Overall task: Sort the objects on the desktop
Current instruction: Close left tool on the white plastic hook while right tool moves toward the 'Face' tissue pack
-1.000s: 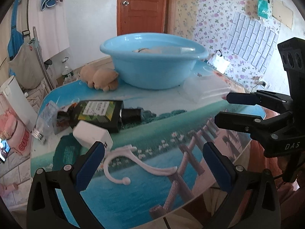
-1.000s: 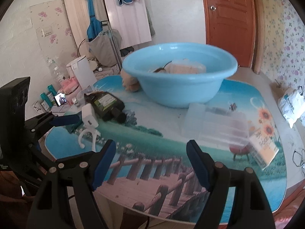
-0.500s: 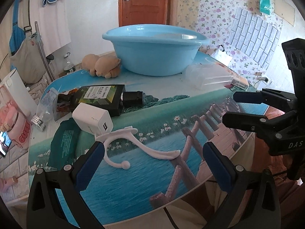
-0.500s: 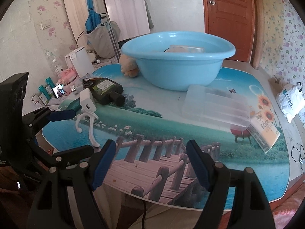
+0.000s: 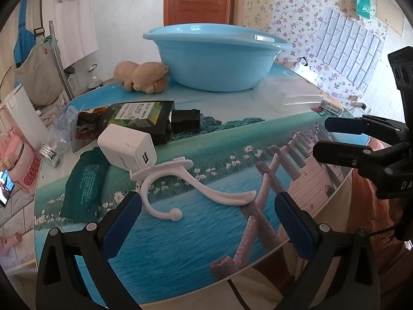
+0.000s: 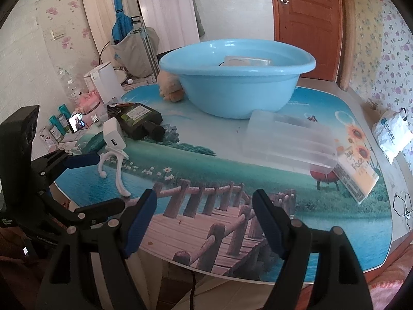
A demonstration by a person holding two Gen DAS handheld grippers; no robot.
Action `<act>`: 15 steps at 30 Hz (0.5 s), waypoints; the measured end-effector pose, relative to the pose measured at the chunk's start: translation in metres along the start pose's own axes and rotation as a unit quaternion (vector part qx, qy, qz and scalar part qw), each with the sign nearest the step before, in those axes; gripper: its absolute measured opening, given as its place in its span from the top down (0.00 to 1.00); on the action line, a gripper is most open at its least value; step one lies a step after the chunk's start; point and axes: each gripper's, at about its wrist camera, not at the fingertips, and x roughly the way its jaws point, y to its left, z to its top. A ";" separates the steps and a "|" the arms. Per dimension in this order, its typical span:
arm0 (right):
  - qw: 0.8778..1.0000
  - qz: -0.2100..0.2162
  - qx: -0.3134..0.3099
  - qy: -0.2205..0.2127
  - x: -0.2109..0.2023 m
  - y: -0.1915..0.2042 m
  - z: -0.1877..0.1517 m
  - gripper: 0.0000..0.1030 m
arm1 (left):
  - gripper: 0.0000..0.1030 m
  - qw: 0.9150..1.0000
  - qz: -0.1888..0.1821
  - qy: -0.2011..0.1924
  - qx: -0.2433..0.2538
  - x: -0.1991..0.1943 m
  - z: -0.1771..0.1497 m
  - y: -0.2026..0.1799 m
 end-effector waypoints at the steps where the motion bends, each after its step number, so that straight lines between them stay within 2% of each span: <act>1: 1.000 0.000 0.001 0.000 0.000 0.000 0.000 0.25 | 0.00 1.000 0.000 0.001 -0.001 0.001 0.000 0.000; 6: 1.000 -0.001 0.002 -0.001 0.000 -0.001 0.000 0.25 | 0.00 1.000 0.000 0.008 -0.006 0.005 -0.003 0.002; 15: 1.000 -0.007 0.009 -0.004 -0.001 -0.006 0.000 0.25 | 0.00 1.000 0.000 -0.003 -0.021 0.001 -0.005 0.011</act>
